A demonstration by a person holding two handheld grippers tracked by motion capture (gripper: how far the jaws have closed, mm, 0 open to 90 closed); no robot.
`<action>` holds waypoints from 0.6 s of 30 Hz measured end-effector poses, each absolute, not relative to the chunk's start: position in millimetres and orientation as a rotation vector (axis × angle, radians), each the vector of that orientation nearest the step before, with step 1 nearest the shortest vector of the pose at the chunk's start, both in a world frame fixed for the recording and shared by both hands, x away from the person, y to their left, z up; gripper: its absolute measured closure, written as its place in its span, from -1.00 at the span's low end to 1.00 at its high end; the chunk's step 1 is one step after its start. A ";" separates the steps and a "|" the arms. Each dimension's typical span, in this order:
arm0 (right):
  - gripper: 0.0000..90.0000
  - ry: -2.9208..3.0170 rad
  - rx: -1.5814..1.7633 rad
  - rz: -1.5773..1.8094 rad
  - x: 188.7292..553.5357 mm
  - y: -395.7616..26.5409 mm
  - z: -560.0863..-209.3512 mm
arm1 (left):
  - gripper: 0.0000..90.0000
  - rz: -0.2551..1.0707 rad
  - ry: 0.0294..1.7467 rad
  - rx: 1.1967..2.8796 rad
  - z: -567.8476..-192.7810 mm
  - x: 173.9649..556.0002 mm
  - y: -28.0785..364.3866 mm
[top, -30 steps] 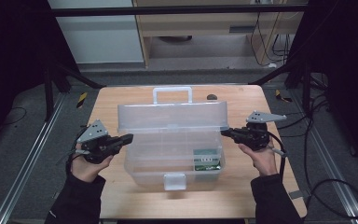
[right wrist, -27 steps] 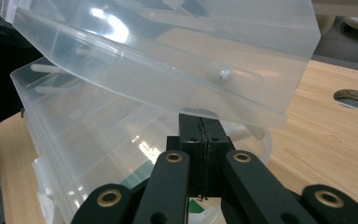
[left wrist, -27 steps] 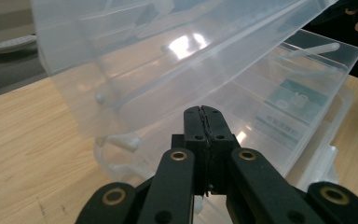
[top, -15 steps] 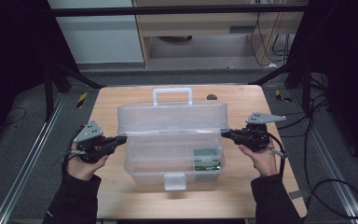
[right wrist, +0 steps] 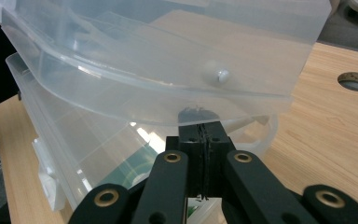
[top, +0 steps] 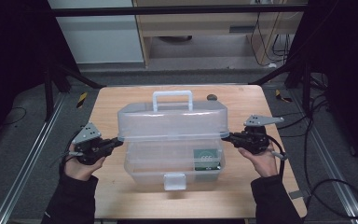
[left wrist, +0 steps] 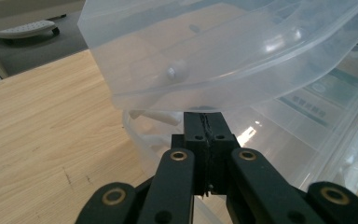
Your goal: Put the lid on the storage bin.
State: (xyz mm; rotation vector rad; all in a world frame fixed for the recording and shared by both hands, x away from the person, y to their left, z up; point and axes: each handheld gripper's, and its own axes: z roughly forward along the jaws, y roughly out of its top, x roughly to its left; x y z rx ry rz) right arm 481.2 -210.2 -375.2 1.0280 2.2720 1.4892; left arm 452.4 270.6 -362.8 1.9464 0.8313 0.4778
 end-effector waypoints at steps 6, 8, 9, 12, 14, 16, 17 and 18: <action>1.00 2.286 1.052 1.442 475.9 -213.6 -378.9 | 0.98 0.476 0.839 1.985 -366.1 451.7 270.3; 1.00 2.285 1.053 1.442 474.1 -215.1 -379.3 | 0.98 0.475 0.844 1.994 -368.5 451.4 270.0; 1.00 2.283 1.058 1.440 472.7 -216.5 -379.4 | 0.98 0.474 0.844 1.995 -369.5 450.8 270.0; 1.00 2.301 1.058 1.420 469.2 -217.4 -381.6 | 0.98 0.470 0.849 2.010 -374.0 447.8 271.4; 1.00 2.311 1.060 1.408 468.1 -216.9 -382.6 | 0.98 0.471 0.854 2.011 -374.9 447.1 271.7; 1.00 2.321 1.058 1.384 465.3 -215.7 -385.6 | 0.97 0.470 0.859 2.021 -378.3 445.7 273.2; 1.00 2.321 1.058 1.384 465.3 -215.7 -385.6 | 0.97 0.470 0.859 2.021 -378.3 445.7 273.2; 1.00 2.330 1.058 1.371 464.2 -214.9 -388.3 | 0.97 0.473 0.861 2.028 -379.2 445.3 273.3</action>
